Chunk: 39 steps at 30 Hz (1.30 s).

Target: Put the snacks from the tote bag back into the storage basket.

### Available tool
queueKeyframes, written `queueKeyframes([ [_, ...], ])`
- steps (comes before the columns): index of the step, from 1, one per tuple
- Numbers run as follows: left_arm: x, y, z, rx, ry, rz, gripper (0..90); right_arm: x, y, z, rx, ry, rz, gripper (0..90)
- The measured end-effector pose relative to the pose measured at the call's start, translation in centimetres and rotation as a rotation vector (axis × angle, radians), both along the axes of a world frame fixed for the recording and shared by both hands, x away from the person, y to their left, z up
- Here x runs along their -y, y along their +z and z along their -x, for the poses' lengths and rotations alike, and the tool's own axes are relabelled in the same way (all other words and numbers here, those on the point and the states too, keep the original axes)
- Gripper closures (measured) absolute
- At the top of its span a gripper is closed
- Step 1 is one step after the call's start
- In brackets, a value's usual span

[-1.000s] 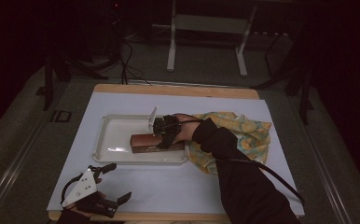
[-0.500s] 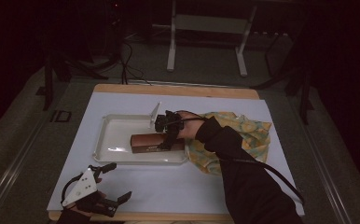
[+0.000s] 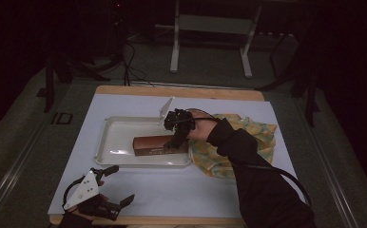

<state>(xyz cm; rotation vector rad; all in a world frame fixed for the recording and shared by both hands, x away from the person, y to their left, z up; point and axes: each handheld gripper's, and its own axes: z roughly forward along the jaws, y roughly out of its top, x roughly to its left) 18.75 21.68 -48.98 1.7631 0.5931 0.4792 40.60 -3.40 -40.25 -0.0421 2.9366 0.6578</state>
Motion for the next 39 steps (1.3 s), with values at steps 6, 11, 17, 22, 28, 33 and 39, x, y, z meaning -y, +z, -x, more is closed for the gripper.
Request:
queueKeyframes([
  [6,0.0,0.0,-0.1,-0.002,0.001,-0.002,0.0,2.0,1.0,0.3,0.019,-0.044,-0.061,16.9],
  [11,0.1,0.0,0.0,-0.003,0.002,-0.002,0.0,4.0,1.5,0.0,0.021,-0.106,-0.093,17.4],
  [17,0.1,0.0,0.0,-0.003,0.002,0.000,0.0,6.5,2.1,0.1,0.018,-0.151,-0.140,17.4],
  [22,0.1,0.0,0.0,-0.003,0.000,-0.004,0.0,8.1,2.1,0.4,0.015,-0.194,-0.163,17.4],
  [28,0.1,0.0,0.0,-0.004,-0.001,-0.006,0.0,9.9,1.8,0.8,0.026,-0.255,-0.202,17.4],
  [33,0.1,0.0,0.0,-0.003,-0.001,-0.008,0.0,11.5,1.6,1.2,0.024,-0.293,-0.250,17.4],
  [39,0.1,0.0,0.0,-0.003,0.000,-0.008,0.0,13.2,1.3,2.0,0.045,-0.344,-0.289,17.4],
])
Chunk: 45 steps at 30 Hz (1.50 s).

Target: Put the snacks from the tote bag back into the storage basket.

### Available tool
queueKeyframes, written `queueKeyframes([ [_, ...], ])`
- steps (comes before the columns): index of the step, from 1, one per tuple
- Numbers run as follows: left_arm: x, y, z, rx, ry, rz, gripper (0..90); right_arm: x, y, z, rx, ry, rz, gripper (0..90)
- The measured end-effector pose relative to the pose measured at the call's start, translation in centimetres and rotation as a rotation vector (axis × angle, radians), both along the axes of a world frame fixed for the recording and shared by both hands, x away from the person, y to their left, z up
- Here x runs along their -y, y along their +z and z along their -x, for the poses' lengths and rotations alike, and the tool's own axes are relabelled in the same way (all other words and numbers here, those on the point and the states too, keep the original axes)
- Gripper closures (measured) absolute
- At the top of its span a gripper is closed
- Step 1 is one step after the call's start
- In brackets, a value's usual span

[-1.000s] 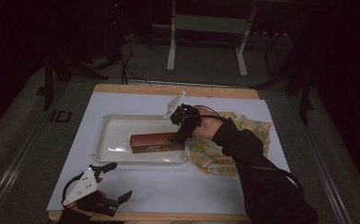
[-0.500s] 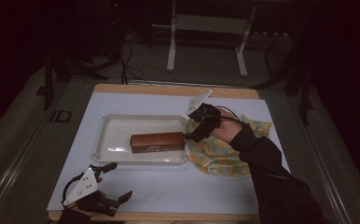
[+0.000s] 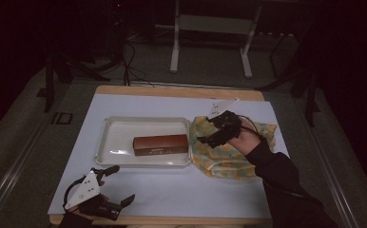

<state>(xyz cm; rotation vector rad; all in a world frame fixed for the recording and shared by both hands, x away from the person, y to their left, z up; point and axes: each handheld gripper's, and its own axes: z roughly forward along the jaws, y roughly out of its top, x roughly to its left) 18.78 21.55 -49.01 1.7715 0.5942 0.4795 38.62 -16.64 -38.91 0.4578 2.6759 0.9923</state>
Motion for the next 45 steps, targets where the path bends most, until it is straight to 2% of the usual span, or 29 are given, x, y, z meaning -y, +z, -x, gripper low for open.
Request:
queueKeyframes([
  [5,0.0,0.0,0.0,0.000,0.000,0.001,0.0,1.5,-0.3,0.6,0.031,-0.065,-0.037,17.4],
  [14,0.1,0.0,0.0,-0.001,0.000,0.003,0.0,4.1,-0.7,1.5,0.055,-0.163,-0.101,15.5],
  [18,0.0,0.0,0.0,-0.001,0.002,0.003,0.0,4.9,-1.1,2.4,0.131,-0.220,-0.116,14.8],
  [23,0.1,0.0,0.0,-0.001,0.002,0.004,0.0,6.0,-1.4,3.4,0.191,-0.288,-0.182,14.7],
  [26,0.1,0.0,0.0,-0.001,0.001,0.004,0.0,6.6,-1.5,3.9,0.187,-0.298,-0.213,14.2],
  [29,0.1,0.0,0.0,-0.001,0.001,0.003,0.0,7.0,-1.9,4.5,0.192,-0.309,-0.220,14.2],
  [34,0.1,0.0,0.0,-0.002,0.002,0.003,0.0,7.7,-2.8,5.8,0.233,-0.348,-0.220,14.2],
  [38,0.1,0.0,0.0,-0.002,0.002,0.002,0.0,8.4,-3.6,6.7,0.258,-0.403,-0.235,14.2],
  [41,0.1,0.0,0.0,-0.001,0.002,0.004,0.0,9.0,-4.3,7.1,0.255,-0.425,-0.238,13.9],
  [45,0.1,0.0,0.0,-0.002,0.003,0.003,0.0,9.9,-5.0,7.6,0.248,-0.461,-0.275,13.7],
])
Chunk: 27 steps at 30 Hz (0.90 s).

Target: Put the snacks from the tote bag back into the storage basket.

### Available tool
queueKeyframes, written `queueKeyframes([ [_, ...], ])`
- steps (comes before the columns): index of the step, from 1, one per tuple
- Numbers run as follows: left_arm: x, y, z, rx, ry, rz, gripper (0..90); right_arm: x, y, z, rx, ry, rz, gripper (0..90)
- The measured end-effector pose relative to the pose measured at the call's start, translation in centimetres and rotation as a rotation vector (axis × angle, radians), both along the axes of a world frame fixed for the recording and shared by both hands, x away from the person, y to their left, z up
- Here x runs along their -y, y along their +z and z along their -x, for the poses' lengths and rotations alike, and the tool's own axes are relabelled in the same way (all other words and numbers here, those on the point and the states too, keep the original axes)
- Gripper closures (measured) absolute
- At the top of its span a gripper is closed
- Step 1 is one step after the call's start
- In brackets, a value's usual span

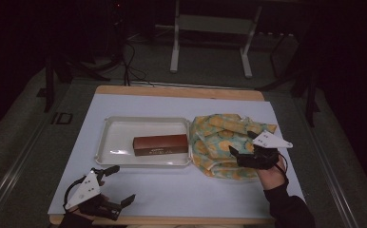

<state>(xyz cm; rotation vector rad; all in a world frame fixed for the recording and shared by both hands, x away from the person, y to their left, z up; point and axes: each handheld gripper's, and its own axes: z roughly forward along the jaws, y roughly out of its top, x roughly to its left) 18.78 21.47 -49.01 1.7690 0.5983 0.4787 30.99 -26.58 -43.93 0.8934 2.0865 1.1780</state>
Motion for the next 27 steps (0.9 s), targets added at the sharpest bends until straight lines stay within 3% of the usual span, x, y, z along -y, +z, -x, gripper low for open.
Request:
queueKeyframes([
  [6,0.0,0.0,0.0,0.000,-0.002,-0.004,0.0,1.4,-1.0,0.7,0.015,-0.042,-0.050,13.8],
  [14,0.0,0.0,0.0,0.002,-0.004,-0.007,0.0,2.7,-2.0,1.4,0.019,-0.103,-0.049,13.9],
  [27,0.0,0.0,-0.1,0.002,-0.007,-0.007,0.0,3.8,-3.6,2.4,0.007,-0.144,-0.039,13.9],
])
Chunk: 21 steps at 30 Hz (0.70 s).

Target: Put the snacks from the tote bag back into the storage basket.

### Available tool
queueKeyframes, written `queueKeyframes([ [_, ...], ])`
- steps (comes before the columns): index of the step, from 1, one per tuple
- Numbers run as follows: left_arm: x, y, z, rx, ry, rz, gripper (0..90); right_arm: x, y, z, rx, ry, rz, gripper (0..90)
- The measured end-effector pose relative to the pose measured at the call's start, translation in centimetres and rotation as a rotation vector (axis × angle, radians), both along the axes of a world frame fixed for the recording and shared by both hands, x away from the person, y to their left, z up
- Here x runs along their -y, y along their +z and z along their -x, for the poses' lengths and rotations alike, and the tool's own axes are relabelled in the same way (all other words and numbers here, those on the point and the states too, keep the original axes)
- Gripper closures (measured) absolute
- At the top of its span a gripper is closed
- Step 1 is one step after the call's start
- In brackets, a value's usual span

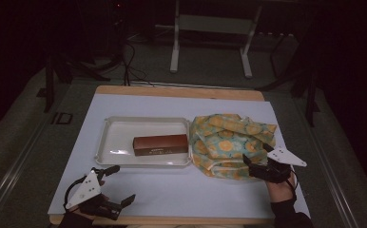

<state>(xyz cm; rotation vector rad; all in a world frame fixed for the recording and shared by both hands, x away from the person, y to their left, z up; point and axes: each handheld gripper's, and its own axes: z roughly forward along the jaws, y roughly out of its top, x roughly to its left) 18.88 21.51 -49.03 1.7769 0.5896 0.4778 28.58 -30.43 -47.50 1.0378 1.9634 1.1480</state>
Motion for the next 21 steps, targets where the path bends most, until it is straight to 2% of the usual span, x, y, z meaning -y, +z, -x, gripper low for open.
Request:
queueKeyframes([
  [7,0.0,0.0,0.0,0.001,0.000,0.000,0.0,0.2,-0.7,0.6,-0.007,-0.005,-0.003,13.9],
  [16,0.0,0.0,0.0,0.001,-0.003,-0.003,0.0,0.4,-1.2,0.8,0.042,-0.018,0.001,13.9],
  [21,-0.1,0.0,0.0,-0.002,-0.005,-0.001,0.0,0.4,-1.4,0.6,0.037,-0.014,-0.002,14.0],
])
